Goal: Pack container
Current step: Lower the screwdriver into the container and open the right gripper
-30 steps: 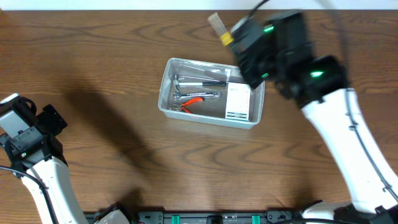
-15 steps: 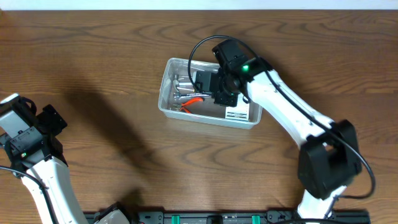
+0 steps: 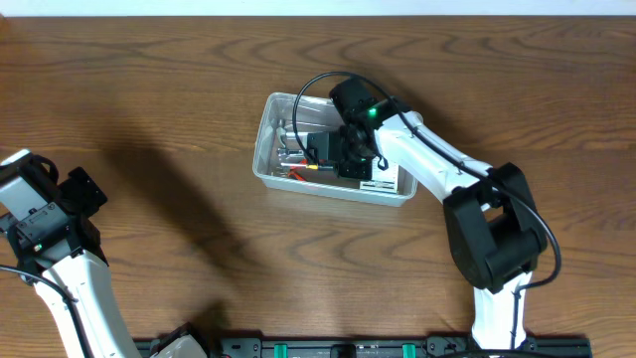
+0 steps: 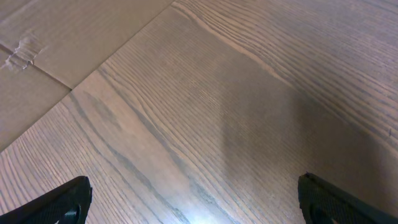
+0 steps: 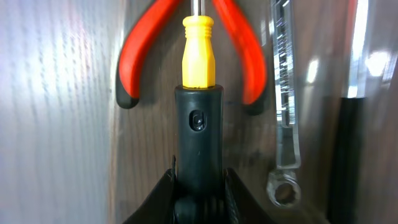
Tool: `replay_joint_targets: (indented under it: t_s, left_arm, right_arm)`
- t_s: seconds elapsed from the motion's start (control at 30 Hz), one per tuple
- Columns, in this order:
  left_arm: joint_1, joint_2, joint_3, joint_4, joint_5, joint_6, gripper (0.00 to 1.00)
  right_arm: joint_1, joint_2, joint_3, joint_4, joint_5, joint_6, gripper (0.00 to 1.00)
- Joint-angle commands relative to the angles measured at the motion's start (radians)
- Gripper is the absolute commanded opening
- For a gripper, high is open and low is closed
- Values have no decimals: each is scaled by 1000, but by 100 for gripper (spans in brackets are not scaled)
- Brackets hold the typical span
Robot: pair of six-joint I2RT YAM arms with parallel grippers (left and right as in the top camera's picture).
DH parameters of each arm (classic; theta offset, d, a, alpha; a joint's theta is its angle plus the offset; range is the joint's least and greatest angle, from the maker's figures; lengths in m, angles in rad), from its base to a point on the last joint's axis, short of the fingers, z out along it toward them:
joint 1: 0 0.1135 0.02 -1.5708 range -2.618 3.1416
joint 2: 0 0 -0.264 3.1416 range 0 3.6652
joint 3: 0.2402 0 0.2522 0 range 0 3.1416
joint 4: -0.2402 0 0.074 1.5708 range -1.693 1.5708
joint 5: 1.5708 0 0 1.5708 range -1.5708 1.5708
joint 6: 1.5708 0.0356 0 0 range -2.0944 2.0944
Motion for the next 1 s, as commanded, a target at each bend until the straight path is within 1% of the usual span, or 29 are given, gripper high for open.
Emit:
replay_joint_targets:
  t_s: [0.0, 0.23, 0.3, 0.37, 0.53, 0.63, 0.77, 0.87, 0.97]
  left_arm:
    - [5, 4, 9, -3, 3, 10, 98]
    - [5, 4, 9, -3, 3, 10, 98]
    - [5, 4, 9, -3, 3, 10, 98]
    - [5, 4, 9, -3, 3, 10, 98]
    - [5, 4, 9, -3, 3, 10, 98]
    - [5, 4, 9, -3, 3, 10, 98]
    - [5, 4, 9, -3, 3, 10, 98]
    - [5, 4, 9, -3, 3, 10, 98]
    - [5, 4, 9, -3, 3, 10, 98]
  right_arm:
    - [-14, 21, 0, -10, 12, -19, 1]
    - [-26, 21, 0, -47, 13, -18, 2]
    - [-26, 21, 0, -56, 13, -18, 10]
    - [-26, 21, 0, -72, 13, -18, 14]
    - [-26, 21, 0, -106, 14, -18, 36]
    - [-26, 21, 0, -106, 15, -14, 45]
    - [-26, 20, 0, -105, 24, -13, 46]
    - [-26, 11, 4, -87, 73, 43, 43]
    - [-25, -17, 24, -82, 81, 62, 41]
